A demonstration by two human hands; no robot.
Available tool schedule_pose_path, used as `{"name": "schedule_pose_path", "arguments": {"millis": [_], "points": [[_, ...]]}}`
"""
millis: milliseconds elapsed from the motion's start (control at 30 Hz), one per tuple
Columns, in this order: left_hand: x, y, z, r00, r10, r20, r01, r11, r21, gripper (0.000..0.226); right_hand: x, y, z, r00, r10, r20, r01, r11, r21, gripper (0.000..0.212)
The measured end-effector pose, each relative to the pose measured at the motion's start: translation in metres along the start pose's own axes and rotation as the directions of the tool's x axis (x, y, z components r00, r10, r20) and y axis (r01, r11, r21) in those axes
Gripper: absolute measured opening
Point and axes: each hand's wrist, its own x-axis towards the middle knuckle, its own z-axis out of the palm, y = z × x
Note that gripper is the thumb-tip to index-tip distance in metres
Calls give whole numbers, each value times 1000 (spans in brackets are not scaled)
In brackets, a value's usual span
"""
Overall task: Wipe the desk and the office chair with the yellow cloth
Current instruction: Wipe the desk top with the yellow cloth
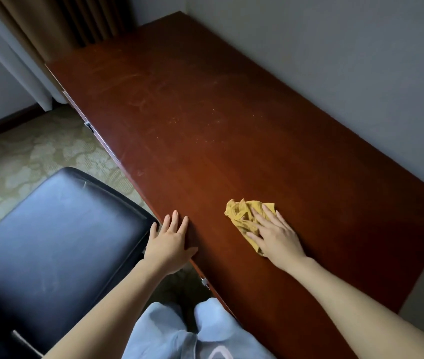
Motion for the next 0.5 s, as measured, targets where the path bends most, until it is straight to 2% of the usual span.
{"name": "schedule_pose_path", "arguments": {"millis": [267,433,500], "points": [[3,-5,-9,999,20,28,-22,996,86,73,99,23,-34,987,131,96,-132,991,5,47],[2,-5,-9,999,15,41,-18,997,73,73,138,-15,-44,953,265,150,-268,963,-1,51],[2,-7,-10,999,15,44,-18,998,63,72,138,-33,-42,962,230,146,-230,973,-16,46]]}}
